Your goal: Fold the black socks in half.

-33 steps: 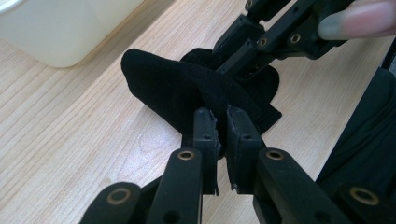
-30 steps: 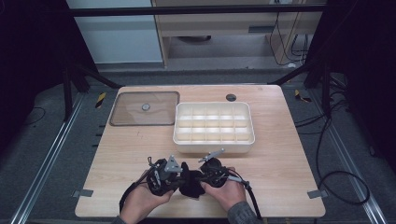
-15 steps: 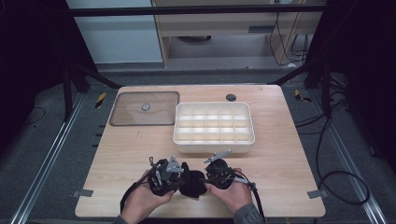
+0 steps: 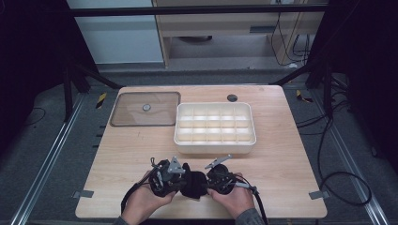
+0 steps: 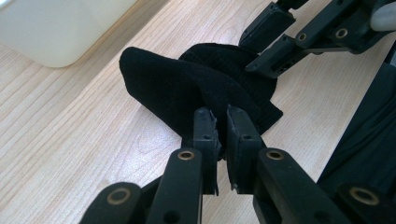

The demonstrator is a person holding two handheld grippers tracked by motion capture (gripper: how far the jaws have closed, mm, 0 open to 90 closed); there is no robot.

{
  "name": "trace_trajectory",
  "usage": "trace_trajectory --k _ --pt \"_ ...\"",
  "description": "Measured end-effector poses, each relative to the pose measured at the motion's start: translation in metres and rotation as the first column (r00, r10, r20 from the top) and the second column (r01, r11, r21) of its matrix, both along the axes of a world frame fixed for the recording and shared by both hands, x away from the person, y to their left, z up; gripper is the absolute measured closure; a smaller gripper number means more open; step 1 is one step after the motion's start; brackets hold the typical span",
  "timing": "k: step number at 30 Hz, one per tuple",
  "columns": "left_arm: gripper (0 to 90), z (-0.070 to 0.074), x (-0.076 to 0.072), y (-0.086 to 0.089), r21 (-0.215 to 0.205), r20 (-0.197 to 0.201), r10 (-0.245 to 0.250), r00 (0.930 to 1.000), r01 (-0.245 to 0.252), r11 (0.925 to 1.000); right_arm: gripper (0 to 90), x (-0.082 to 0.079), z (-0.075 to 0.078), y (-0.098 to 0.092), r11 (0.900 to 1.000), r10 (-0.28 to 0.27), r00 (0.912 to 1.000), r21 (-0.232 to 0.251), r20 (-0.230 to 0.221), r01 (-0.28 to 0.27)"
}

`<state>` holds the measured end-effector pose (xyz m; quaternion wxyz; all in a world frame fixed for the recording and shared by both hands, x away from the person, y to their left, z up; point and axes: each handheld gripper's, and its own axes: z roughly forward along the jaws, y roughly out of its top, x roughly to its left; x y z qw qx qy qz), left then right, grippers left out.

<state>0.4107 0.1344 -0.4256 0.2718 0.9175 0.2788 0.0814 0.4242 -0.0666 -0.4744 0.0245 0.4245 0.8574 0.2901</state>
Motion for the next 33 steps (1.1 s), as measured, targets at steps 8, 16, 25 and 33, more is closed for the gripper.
trace_trajectory --k 8,16,25,33 --pt "83.0 0.001 0.0 -0.001 0.001 -0.002 -0.003 1.0 0.003 1.0 82.9 0.001 -0.002 0.0 1.0 0.009 0.9999 0.004 -0.011 -0.009" --pt "83.0 0.006 -0.002 -0.004 -0.01 0.013 -0.011 0.9999 0.011 0.9999 84.9 0.0 -0.004 0.0 1.0 0.01 0.9998 0.013 -0.02 -0.009" --pt "83.0 0.013 -0.001 -0.01 -0.013 0.025 -0.025 0.9994 0.025 0.9996 85.1 -0.001 -0.005 0.002 1.0 0.008 0.9996 0.023 -0.026 -0.007" --pt "83.1 0.022 0.006 -0.007 -0.008 0.036 -0.014 0.9993 0.014 0.9999 85.1 -0.002 -0.006 0.004 0.999 0.009 0.9995 0.035 -0.032 -0.008"
